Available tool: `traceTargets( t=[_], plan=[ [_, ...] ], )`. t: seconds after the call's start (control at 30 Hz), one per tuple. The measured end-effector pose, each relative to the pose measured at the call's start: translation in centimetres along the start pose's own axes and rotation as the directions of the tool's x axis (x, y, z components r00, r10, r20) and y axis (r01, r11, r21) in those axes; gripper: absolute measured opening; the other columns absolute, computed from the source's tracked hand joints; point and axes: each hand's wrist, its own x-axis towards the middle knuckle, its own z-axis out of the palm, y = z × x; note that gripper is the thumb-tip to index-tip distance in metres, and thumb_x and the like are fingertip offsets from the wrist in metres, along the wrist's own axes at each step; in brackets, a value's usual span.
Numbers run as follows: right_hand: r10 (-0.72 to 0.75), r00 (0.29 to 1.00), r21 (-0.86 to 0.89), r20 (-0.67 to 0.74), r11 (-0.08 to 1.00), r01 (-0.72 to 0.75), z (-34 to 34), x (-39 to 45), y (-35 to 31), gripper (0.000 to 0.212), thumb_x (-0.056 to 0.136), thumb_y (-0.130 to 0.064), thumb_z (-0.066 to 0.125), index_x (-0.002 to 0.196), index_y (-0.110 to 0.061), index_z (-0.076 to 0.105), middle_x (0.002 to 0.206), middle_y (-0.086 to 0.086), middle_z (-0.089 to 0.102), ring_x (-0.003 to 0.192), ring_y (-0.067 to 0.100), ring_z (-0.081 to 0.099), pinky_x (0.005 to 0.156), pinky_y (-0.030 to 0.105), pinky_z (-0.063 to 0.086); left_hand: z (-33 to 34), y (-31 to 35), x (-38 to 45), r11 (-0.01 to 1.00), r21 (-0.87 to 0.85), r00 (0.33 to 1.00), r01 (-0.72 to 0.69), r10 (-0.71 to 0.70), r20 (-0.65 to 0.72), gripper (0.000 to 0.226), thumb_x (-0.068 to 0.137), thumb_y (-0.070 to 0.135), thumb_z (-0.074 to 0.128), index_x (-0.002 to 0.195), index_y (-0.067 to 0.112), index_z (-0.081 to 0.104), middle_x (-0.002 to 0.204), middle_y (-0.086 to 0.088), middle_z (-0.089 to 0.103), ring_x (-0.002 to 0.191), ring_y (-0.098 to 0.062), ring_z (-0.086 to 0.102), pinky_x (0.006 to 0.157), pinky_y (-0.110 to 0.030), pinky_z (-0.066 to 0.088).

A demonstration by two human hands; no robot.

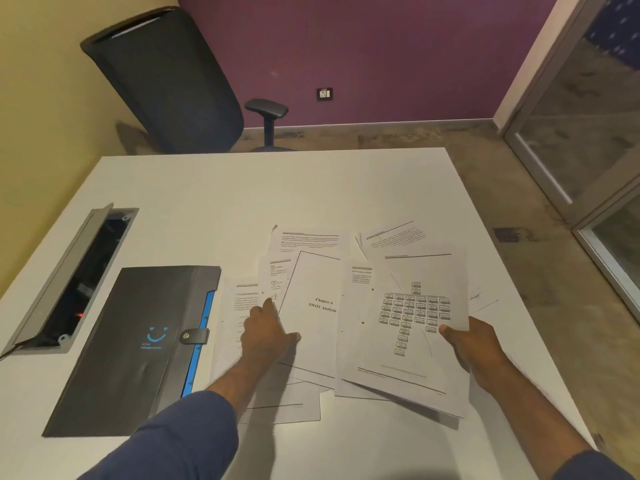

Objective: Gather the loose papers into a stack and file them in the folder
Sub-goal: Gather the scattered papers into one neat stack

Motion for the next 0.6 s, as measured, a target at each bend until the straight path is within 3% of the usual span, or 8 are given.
traceTargets(
  t=[0.1,0.23,0.33,0.4,0.6],
  plan=[
    [0.022,1.0,-0.033,-0.013,0.999,-0.023,-0.5,0.5,0.4,0.038,0.088,0.003,0.064,0.126,0.0,0.06,0.123,0.019,0.065,0.103,0.033,0.062,0.094,0.042,0.048,0.4,0.5,0.2,0.994,0.047,0.995,0.096,-0.097,0.028,0.078,0.07,0.046,0.082,0.128,0.017,0.039,0.124,-0.008,0.046,0.116,-0.031,0.051,0.09,-0.048,0.046],
    [0.054,0.998,-0.06,-0.018,0.997,-0.055,-0.9,1.2,1.0,0.039,0.088,0.004,0.063,0.127,0.001,0.06,0.125,0.018,0.065,0.105,0.033,0.061,0.097,0.043,0.047,0.7,0.6,1.3,0.991,-0.066,0.991,0.114,-0.109,0.078,0.056,0.077,0.034,0.075,0.123,0.013,0.049,0.116,-0.006,0.063,0.108,-0.03,0.06,0.088,-0.039,0.048],
    [0.071,0.997,-0.074,-0.031,0.995,-0.073,-0.8,1.6,1.4,0.039,0.088,0.005,0.063,0.126,0.001,0.06,0.124,0.019,0.065,0.101,0.031,0.061,0.093,0.038,0.047,1.0,0.9,1.3,0.986,-0.169,0.999,0.001,0.007,0.047,0.014,0.085,0.022,0.063,0.085,0.011,0.054,0.089,-0.005,0.064,0.085,-0.027,0.058,0.068,-0.03,0.041],
    [0.078,0.996,-0.11,-0.038,0.991,-0.082,-0.7,1.9,1.8,0.038,0.087,0.004,0.064,0.125,0.001,0.061,0.121,0.018,0.066,0.098,0.03,0.062,0.089,0.037,0.047,1.3,1.6,1.1,0.978,-0.204,0.994,-0.032,0.053,0.099,0.031,0.087,0.018,0.061,0.066,0.016,0.038,0.068,0.002,0.048,0.068,-0.02,0.048,0.055,-0.03,0.032],
    [0.086,0.991,-0.211,-0.099,0.972,-0.105,0.1,1.9,3.8,0.033,0.086,0.004,0.064,0.119,0.001,0.066,0.116,0.02,0.069,0.092,0.03,0.062,0.088,0.038,0.049,3.2,4.2,0.1,0.968,-0.248,0.961,-0.038,0.104,0.258,0.033,0.091,0.015,0.059,0.069,0.019,0.035,0.077,0.005,0.042,0.075,-0.015,0.042,0.06,-0.028,0.033]
  ],
)
